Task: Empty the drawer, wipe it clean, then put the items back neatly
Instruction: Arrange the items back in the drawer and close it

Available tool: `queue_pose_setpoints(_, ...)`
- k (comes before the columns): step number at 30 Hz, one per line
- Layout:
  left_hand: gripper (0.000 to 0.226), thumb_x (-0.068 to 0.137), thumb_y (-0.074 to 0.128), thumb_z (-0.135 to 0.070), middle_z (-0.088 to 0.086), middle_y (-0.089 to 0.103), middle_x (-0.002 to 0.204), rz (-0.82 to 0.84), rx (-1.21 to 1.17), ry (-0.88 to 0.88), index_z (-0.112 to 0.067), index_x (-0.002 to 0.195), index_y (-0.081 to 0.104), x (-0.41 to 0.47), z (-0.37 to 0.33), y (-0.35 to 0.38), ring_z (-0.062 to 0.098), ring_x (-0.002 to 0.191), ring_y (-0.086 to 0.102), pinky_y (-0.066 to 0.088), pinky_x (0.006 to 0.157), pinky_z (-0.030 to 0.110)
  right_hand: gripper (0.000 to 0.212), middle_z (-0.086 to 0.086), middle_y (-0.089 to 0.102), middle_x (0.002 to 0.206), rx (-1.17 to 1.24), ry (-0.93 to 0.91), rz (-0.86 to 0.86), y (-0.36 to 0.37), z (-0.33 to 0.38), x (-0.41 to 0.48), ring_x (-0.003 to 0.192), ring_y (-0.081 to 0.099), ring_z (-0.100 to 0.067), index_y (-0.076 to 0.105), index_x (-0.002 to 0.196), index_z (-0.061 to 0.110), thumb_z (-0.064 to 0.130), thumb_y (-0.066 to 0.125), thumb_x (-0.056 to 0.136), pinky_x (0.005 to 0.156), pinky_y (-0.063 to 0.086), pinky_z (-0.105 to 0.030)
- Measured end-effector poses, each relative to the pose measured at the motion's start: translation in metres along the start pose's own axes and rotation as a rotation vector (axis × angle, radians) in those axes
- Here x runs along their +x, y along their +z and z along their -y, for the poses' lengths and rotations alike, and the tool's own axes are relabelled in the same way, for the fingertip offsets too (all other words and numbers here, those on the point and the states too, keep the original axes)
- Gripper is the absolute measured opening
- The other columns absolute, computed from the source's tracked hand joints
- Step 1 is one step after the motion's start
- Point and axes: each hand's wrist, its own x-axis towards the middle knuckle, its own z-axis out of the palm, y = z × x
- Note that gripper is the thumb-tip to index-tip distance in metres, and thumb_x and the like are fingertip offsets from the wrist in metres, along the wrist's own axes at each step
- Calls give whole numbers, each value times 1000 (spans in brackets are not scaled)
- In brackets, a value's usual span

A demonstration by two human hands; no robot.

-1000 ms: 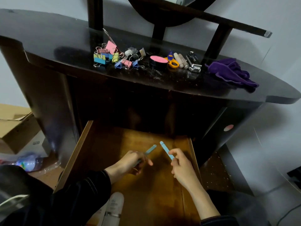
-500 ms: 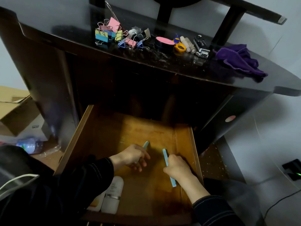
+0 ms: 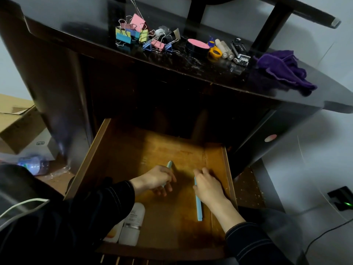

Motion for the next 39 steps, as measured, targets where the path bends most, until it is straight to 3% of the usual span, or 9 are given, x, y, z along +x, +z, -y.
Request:
queue_pose_setpoints(6,25,98,44,-7,10,70,81,-17,20,12,-7,110,66,-5,-1,0,21,59,62,43,48,24,22,-9,62,120,-236,-95,52,-1,-3,1,112,59,-31,62,113,13,0,57,95,91,50,-40)
queue_pose_setpoints(9,25,98,44,-6,11,69,83,-20,38,12,-6,110,66,-6,-2,1,22,59,62,43,47,24,17,-9,67,118,-480,-155,79,-3,-6,-5,121,51,-32,66,107,16,7,64,92,99,39,-44)
queue_pose_setpoints(13,26,100,42,-6,12,68,85,1,56,15,-4,112,65,-7,-2,4,22,59,60,41,47,24,14,-6,67,116,-689,-255,127,-7,-9,-10,120,45,-33,69,105,21,21,69,91,98,32,-48)
queue_pose_setpoints(18,26,100,42,-6,13,67,84,7,54,33,-3,113,64,-8,-4,6,22,58,59,40,45,23,28,-13,58,132,-705,-265,165,-3,-14,-13,130,41,-36,69,116,19,26,73,90,118,18,-56)
queue_pose_setpoints(29,25,103,43,-10,9,67,83,67,66,73,-6,116,64,-10,-4,9,20,57,60,42,47,23,26,-14,56,131,-645,-279,156,-1,-15,-20,129,42,-36,69,115,17,25,72,90,120,16,-55)
queue_pose_setpoints(31,28,105,39,-11,9,67,84,101,45,84,-7,119,63,-9,-6,10,18,55,60,42,46,23,22,-10,57,128,-528,-295,99,-2,-18,-20,124,45,-33,67,115,17,26,64,96,116,26,-49)
queue_pose_setpoints(34,30,104,36,-5,12,68,91,171,20,145,-8,116,63,-9,-7,15,17,55,61,43,47,23,26,0,60,121,-62,-233,-26,-18,-25,-14,114,55,-23,62,125,20,28,47,104,97,48,-39)
queue_pose_setpoints(37,28,105,37,-3,11,71,105,294,44,292,-12,108,63,-12,-6,20,19,64,65,46,51,24,35,4,64,120,459,-66,-58,-45,-31,-4,98,66,-11,52,140,28,28,48,105,87,58,-34)
queue_pose_setpoints(39,27,106,38,-7,7,70,119,362,78,363,-16,107,63,-15,-6,23,20,72,68,50,56,24,42,1,64,120,686,-51,-45,-59,-35,3,86,70,-10,46,146,26,26,52,104,75,61,-27)
